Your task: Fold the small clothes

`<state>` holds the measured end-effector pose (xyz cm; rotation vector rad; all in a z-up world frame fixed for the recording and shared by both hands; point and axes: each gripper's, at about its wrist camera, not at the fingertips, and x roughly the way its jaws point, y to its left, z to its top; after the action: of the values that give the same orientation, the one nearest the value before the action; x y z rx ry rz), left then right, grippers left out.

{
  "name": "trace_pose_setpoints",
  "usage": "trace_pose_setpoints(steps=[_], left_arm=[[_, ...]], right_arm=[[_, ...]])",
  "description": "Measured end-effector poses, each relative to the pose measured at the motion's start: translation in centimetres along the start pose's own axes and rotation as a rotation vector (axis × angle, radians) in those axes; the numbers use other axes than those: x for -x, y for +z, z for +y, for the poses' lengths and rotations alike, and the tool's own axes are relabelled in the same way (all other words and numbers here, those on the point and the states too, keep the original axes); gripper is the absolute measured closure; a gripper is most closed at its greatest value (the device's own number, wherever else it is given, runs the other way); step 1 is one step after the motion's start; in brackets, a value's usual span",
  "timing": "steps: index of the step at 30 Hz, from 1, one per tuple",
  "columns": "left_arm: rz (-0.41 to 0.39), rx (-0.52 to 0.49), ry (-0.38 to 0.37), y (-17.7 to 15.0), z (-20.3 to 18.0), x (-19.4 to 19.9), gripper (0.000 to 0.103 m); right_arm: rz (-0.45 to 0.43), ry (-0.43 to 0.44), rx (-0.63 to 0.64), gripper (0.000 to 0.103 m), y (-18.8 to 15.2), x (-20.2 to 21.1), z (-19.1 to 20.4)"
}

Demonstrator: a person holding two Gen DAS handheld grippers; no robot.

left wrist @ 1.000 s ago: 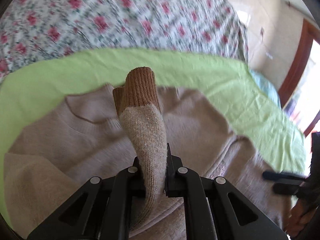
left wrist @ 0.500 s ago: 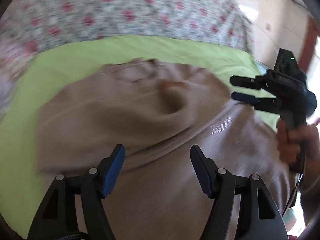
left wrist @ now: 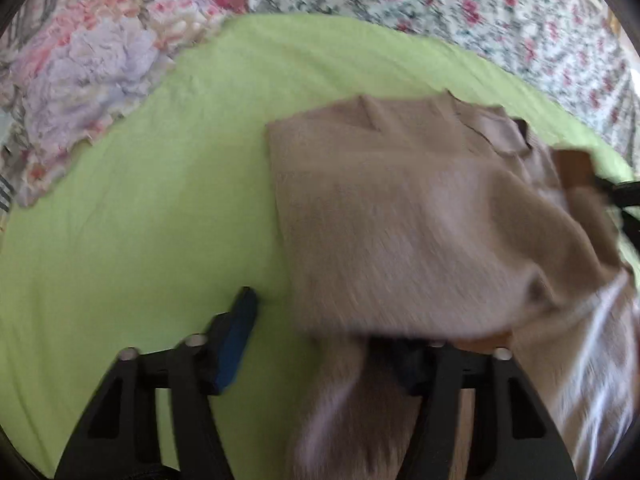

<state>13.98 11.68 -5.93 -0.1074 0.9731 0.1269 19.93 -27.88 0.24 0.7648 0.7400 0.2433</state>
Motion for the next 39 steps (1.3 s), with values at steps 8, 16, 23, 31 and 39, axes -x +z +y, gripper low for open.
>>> trace_pose_setpoints(steps=[8,16,23,31,39], left_arm=[[-0.114,0.118,0.139,-1.5,0.7,2.6,0.068],[-0.009,0.051,-0.143,-2.5,2.7,3.8,0.065],[0.052,0.175,-0.417,2.7,6.5,1.1,0.033],[0.089,0.118,-0.397,6.7,4.2,-3.2,0.077],[-0.195,0.04,-0.188,5.7,1.8,0.9,0.094]], right_arm=[[-0.113,-0.125,-0.067,0.095,-1.9,6.1,-4.9],[-0.007,-0.16,-0.189,0.084,-4.9,5.0,-8.8],[0.006,-0.151,-0.162,0.067,-4.0,4.5,-8.1],[0.036,-0.204,-0.076,0.087,-3.6,3.0,-7.0],[-0.09,-0.268,0.181,0.094,-2.3,4.9,-2.4]])
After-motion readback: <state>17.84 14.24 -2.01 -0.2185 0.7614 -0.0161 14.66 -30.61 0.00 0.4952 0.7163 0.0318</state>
